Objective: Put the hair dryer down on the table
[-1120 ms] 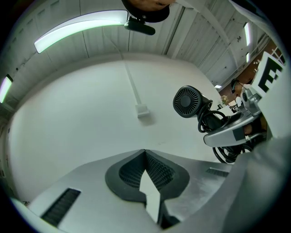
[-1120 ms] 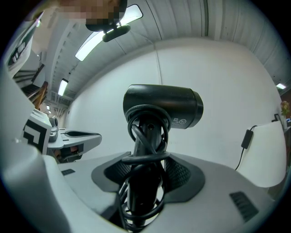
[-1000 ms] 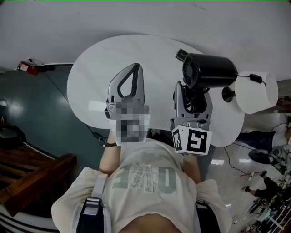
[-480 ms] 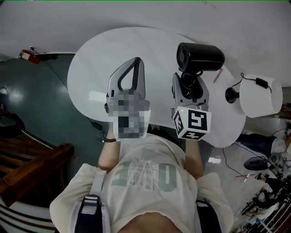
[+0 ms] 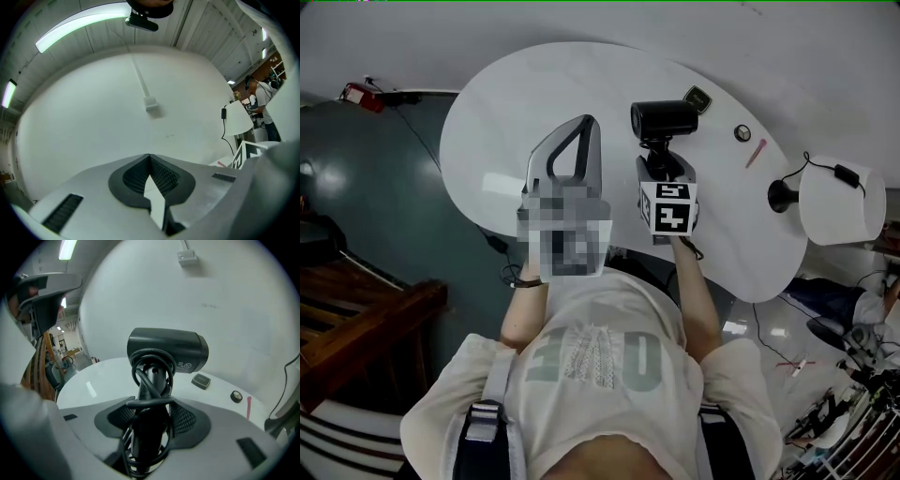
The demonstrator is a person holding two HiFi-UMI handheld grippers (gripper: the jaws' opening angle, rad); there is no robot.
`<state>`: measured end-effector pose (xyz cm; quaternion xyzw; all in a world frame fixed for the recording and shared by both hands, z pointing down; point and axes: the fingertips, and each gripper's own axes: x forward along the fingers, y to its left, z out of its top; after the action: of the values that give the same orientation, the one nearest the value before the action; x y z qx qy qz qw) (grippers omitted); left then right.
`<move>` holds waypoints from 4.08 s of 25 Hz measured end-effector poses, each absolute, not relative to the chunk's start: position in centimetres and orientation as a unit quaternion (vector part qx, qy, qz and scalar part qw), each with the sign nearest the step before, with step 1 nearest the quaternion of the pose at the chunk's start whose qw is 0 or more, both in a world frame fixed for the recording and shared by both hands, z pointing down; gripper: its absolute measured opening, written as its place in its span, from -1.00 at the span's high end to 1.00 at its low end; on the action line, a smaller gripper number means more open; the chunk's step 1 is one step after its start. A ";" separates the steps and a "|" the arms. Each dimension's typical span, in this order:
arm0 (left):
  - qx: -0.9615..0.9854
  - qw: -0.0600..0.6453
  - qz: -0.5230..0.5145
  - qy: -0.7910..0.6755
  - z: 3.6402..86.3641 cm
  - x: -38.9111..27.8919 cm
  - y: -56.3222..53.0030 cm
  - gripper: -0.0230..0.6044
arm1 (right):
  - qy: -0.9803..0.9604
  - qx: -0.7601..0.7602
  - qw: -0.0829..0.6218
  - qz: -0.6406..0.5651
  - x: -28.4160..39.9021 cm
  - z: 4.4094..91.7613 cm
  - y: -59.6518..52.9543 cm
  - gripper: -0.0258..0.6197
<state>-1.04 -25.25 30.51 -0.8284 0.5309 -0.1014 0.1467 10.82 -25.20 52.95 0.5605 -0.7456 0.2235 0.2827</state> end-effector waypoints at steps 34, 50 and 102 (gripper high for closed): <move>-0.824 0.155 -0.096 0.537 29.7 -2.2 -24.7 0.91 | -0.696 0.492 0.411 0.323 10.7 63.5 -21.2 0.20; -0.823 0.167 -0.091 0.535 28.6 -1.9 -24.5 0.91 | -0.703 0.515 0.390 0.297 11.1 60.9 -22.5 -0.04; -0.835 0.176 -0.033 0.520 23.0 -1.2 -22.4 0.91 | -0.742 0.664 -0.043 -0.076 12.2 24.7 -20.3 0.91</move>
<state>-1.17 -22.41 22.95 -0.8353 0.5198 -0.0328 0.1761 12.16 -20.29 24.65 0.6643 -0.7423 -0.0760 -0.0426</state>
